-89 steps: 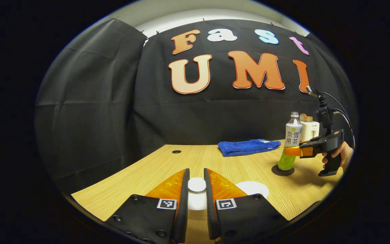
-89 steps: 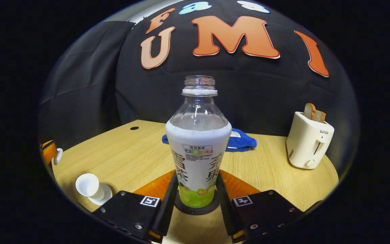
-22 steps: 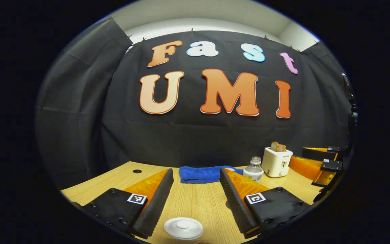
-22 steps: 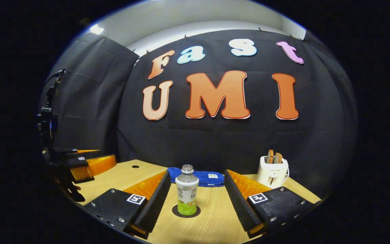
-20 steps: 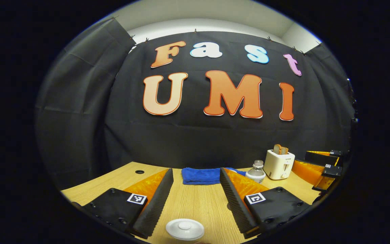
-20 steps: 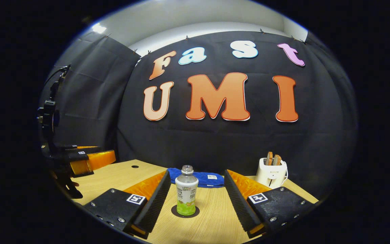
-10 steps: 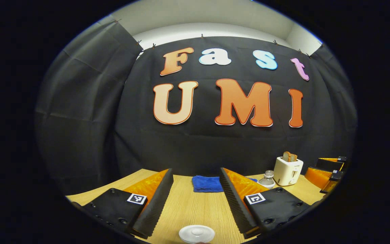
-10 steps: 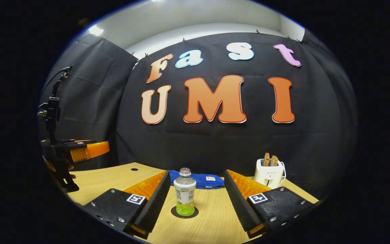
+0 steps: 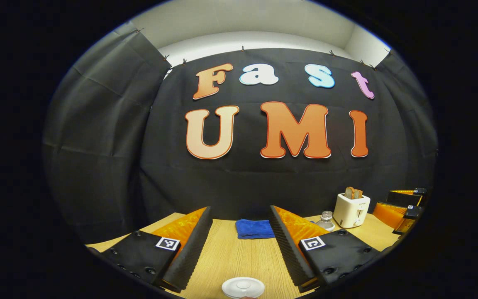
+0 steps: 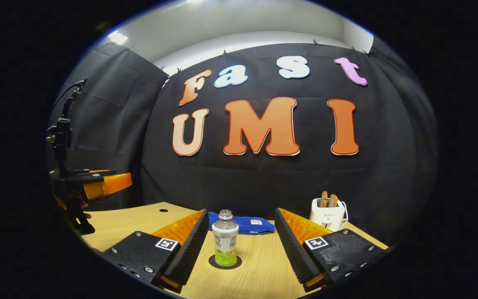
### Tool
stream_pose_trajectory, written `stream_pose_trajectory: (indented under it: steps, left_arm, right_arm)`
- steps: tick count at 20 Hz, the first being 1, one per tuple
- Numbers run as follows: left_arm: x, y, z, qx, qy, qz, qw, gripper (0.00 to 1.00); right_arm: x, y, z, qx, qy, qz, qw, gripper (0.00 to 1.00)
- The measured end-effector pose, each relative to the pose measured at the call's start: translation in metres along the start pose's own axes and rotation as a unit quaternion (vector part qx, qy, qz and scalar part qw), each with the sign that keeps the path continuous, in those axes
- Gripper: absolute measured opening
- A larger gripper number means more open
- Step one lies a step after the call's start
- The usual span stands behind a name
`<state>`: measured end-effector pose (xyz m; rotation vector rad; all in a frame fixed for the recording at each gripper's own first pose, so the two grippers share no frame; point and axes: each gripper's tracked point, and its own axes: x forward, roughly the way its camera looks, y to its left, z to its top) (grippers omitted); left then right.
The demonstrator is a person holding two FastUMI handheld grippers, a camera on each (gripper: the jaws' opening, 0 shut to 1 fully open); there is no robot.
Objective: Open the teacup lid with one hand, grasp the water bottle and pour water into the teacup with the other hand; after pouring, place the water bottle on the coaster and then close the teacup lid.
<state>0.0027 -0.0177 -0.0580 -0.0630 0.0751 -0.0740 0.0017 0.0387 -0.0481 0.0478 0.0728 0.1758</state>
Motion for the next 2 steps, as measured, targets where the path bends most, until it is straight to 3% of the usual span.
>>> stream_pose_trajectory:
  steps: [2]
  left_arm:
    - [-0.0006, 0.0004, 0.0015, 0.002, -0.005, 0.0, 1.0, 0.9]
  right_arm:
    - [-0.0007, -0.0002, -0.0008, -0.003, 0.0, -0.001, 1.0, 0.95]
